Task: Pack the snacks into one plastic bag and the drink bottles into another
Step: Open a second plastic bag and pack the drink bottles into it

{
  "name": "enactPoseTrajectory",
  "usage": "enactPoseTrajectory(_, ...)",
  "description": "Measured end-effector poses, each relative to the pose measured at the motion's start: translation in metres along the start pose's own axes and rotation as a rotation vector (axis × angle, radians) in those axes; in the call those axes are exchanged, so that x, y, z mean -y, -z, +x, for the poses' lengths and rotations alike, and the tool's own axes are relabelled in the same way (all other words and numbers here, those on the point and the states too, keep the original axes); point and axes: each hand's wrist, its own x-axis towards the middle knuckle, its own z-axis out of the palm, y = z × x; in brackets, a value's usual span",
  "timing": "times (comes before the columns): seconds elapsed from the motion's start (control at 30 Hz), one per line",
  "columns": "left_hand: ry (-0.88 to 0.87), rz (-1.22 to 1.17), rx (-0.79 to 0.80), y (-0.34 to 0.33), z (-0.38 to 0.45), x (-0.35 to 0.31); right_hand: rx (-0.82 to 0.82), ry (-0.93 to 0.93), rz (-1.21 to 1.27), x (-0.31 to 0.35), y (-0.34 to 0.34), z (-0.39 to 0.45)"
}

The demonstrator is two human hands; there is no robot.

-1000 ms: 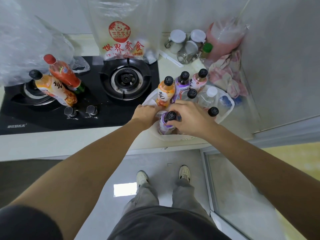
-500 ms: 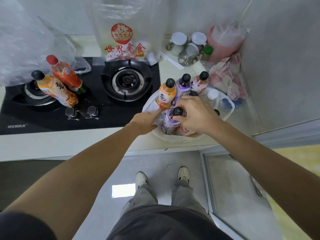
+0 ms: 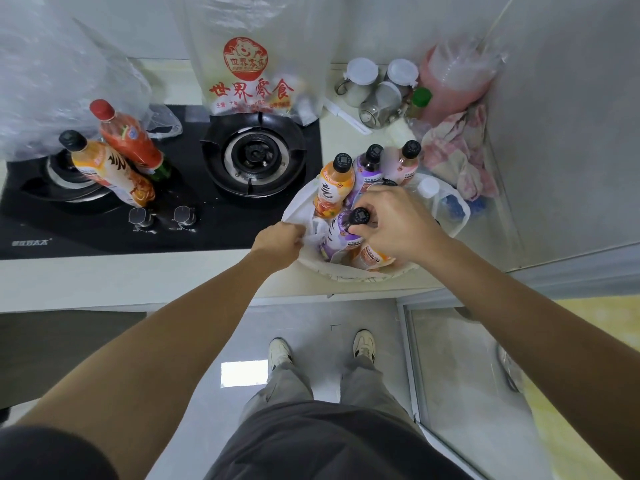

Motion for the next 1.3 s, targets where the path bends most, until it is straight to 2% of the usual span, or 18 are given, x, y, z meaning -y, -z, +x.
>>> enactPoseTrajectory(0.13, 0.080, -0.175, -0.076, 0.009, -0.025, 0.022, -0.015, -0.029, -0.030, 0.001, 0.006, 0.003)
enactPoseTrajectory(0.3, -0.043, -0.323, -0.128, 0.008, -0.051, 0.035, 0.001, -0.047, -0.050, 0.008, 0.008, 0.004)
enactPoseTrajectory(0.4, -0.059, -0.173, -0.170, 0.011, -0.052, 0.023, 0.020, -0.055, -0.037, 0.014, 0.005, 0.002)
enactPoseTrajectory(0.57, -0.059, 0.325, -0.236, 0.024, -0.041, -0.016, 0.018, -0.073, -0.043, 0.014, 0.006, -0.002)
enactPoseTrajectory(0.63, -0.083, 0.363, -0.221, 0.024, -0.036, -0.028, 0.004, -0.078, -0.058, 0.012, 0.006, -0.003)
enactPoseTrajectory(0.73, -0.079, 0.339, -0.097, 0.022, -0.032, -0.045, -0.020, -0.076, -0.062, 0.010, 0.005, -0.005)
enactPoseTrajectory(0.83, -0.034, 0.224, -0.036, 0.021, -0.033, -0.054, -0.023, -0.094, -0.054, 0.010, 0.006, -0.006)
enactPoseTrajectory(0.97, 0.047, -0.083, -0.160, 0.032, -0.046, -0.058, -0.047, -0.115, -0.084, 0.010, 0.003, -0.007)
enactPoseTrajectory(1.07, 0.055, -0.209, -0.262, 0.042, -0.053, -0.058, -0.086, -0.093, -0.100, 0.013, -0.001, -0.007)
enactPoseTrajectory(1.3, 0.071, -0.480, -0.309, 0.044, -0.053, -0.055, -0.148, -0.021, -0.110, 0.013, -0.012, -0.007)
